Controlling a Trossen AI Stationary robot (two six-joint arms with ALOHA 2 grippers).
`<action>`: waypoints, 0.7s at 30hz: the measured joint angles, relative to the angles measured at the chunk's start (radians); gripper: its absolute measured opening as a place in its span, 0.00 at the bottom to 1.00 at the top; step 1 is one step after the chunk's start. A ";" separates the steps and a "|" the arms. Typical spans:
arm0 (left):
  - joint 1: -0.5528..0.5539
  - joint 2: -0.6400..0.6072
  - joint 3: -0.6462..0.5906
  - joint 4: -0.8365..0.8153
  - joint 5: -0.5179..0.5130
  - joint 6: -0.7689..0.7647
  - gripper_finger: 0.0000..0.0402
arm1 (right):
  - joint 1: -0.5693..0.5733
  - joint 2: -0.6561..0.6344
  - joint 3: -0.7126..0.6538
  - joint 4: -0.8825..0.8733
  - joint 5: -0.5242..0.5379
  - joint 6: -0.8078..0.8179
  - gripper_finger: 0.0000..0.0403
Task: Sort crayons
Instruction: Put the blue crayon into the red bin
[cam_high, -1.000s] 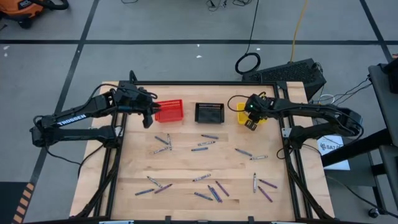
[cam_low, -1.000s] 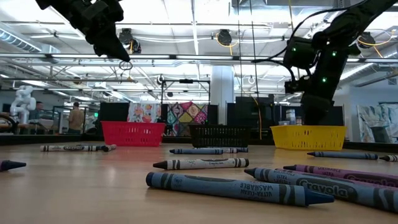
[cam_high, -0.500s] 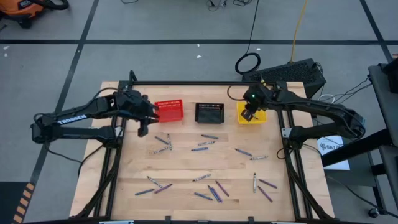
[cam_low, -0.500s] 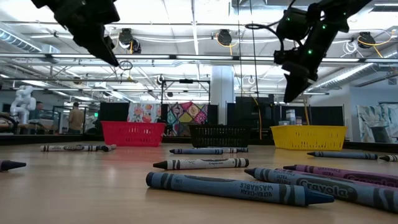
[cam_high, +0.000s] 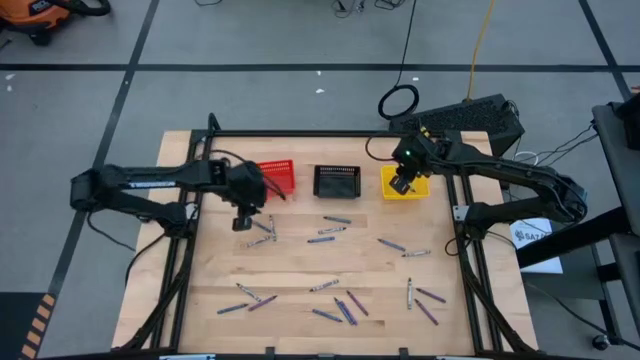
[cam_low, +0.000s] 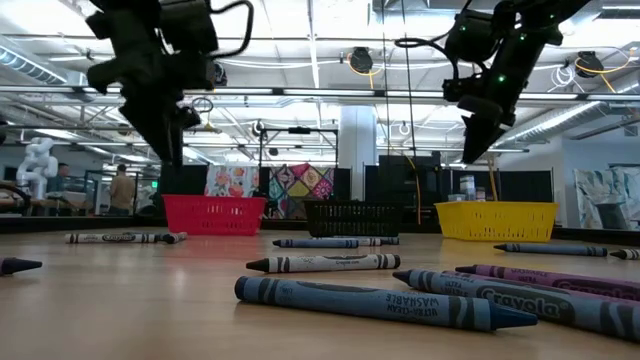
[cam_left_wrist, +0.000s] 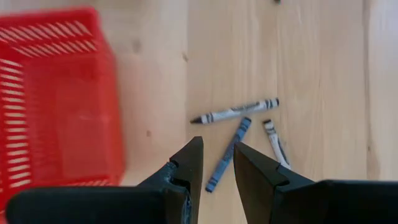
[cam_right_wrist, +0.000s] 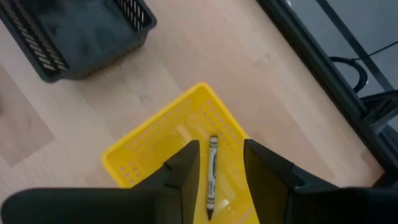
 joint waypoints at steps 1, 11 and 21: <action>-0.009 0.020 0.000 0.000 0.000 0.000 0.23 | 0.000 0.000 0.000 -0.008 0.000 0.000 0.28; -0.111 0.179 0.000 -0.026 -0.025 0.003 0.23 | 0.000 0.000 0.000 -0.025 0.000 0.000 0.28; -0.141 0.297 0.000 -0.023 -0.140 0.010 0.23 | 0.000 0.000 0.000 -0.025 0.000 0.000 0.28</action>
